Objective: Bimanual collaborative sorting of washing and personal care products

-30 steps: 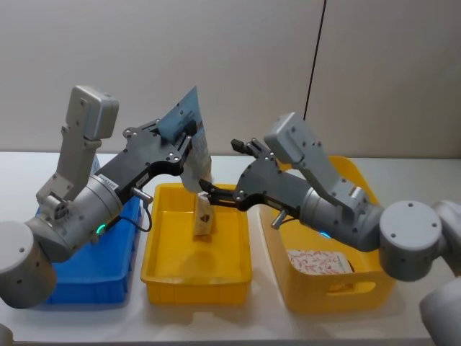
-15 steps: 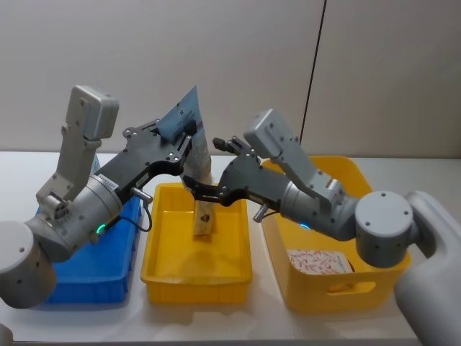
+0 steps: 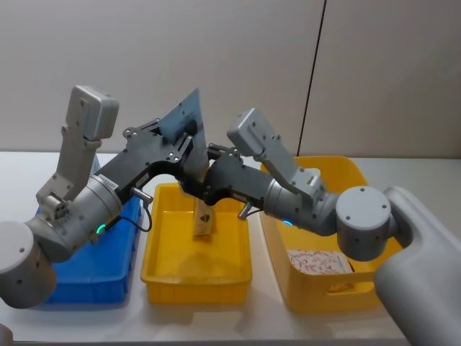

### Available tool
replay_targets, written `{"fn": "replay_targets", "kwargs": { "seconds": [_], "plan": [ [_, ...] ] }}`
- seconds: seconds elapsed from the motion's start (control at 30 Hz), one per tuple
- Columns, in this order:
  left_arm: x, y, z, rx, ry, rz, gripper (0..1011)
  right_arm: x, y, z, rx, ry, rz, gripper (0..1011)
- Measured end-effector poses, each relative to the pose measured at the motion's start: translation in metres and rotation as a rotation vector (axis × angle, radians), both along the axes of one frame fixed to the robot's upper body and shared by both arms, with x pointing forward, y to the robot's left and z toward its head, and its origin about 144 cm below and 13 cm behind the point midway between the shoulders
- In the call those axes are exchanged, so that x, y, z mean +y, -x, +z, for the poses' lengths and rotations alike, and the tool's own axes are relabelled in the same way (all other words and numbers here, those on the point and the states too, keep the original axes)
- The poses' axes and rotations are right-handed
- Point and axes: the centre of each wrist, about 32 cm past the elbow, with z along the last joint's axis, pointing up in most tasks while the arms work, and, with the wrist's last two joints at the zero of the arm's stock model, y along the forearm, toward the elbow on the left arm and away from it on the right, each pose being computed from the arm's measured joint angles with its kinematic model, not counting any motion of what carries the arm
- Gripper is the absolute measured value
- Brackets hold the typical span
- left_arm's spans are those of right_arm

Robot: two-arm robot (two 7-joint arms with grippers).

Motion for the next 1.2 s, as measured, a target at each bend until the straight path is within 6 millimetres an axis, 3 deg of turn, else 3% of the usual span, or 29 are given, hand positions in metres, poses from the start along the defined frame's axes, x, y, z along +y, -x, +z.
{"fn": "replay_targets", "kwargs": {
  "seconds": [0.1,0.2,0.33,0.47,0.87,1.2],
  "plan": [
    [0.0,0.0,0.0,0.0,0.0,0.0,284,0.002,-0.002,-0.002,0.005,0.0,0.004,510],
    [0.0,0.0,0.0,0.0,0.0,0.0,415,0.004,-0.003,-0.002,0.006,-0.001,0.004,379],
    [0.0,0.0,0.0,0.0,0.0,0.0,486,0.005,-0.003,-0.002,0.005,-0.004,-0.001,296],
    [0.0,0.0,0.0,0.0,0.0,0.0,654,0.005,-0.001,-0.002,0.002,-0.01,-0.021,216],
    [0.0,0.0,0.0,0.0,0.0,0.0,987,-0.001,0.01,0.0,0.001,-0.037,-0.146,153],
    [0.0,0.0,0.0,0.0,0.0,0.0,1001,-0.013,0.023,0.002,-0.004,-0.052,-0.284,146]
  ]
}}
